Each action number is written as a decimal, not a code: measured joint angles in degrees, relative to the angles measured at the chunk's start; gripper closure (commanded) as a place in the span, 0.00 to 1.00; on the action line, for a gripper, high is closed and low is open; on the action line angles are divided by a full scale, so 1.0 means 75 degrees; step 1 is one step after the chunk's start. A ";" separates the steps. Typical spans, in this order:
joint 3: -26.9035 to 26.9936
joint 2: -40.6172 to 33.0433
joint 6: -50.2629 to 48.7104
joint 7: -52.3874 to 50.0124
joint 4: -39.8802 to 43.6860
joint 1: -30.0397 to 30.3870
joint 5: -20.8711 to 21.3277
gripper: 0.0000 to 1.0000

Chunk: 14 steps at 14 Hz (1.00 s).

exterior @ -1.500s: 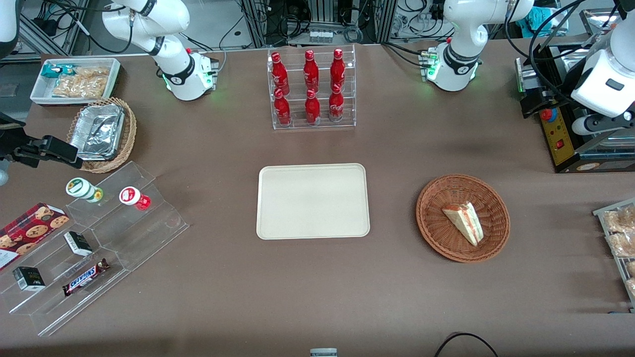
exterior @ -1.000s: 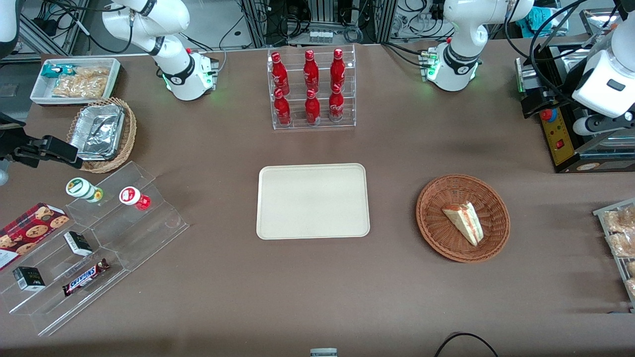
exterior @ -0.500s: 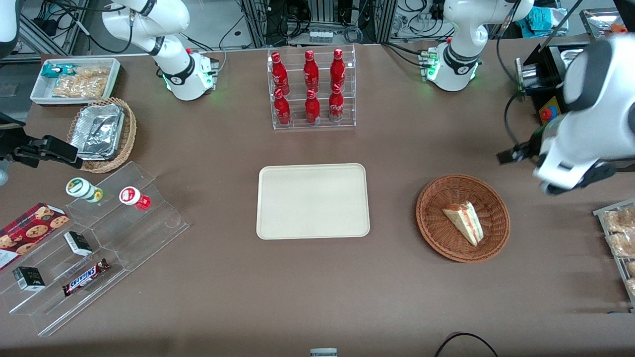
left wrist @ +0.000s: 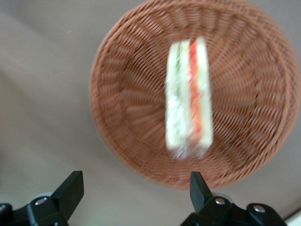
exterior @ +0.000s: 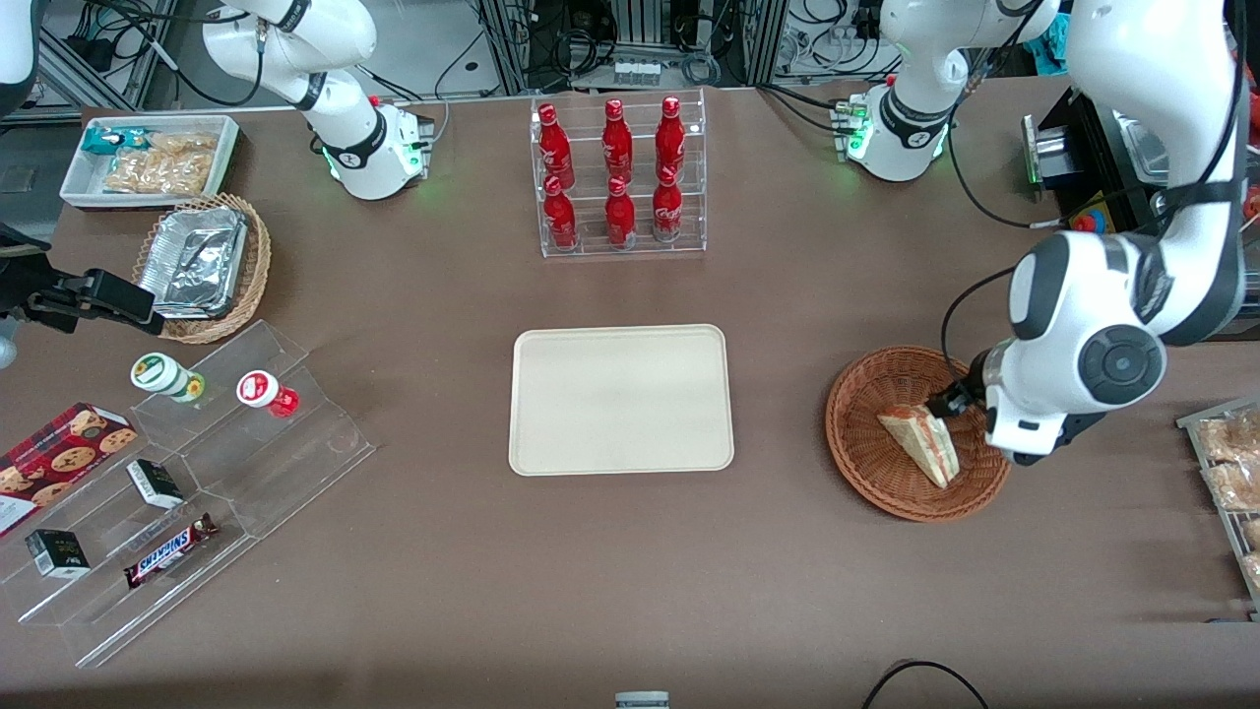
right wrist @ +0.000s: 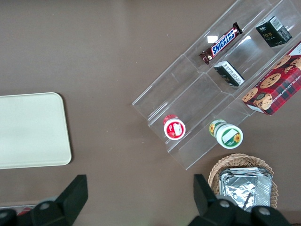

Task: Place sandwich from basket to tray
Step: 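Lower the open left gripper around the sandwich and close it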

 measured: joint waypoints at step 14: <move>-0.0008 0.1490 0.2106 -0.0275 -0.0229 -0.0014 -0.0007 0.64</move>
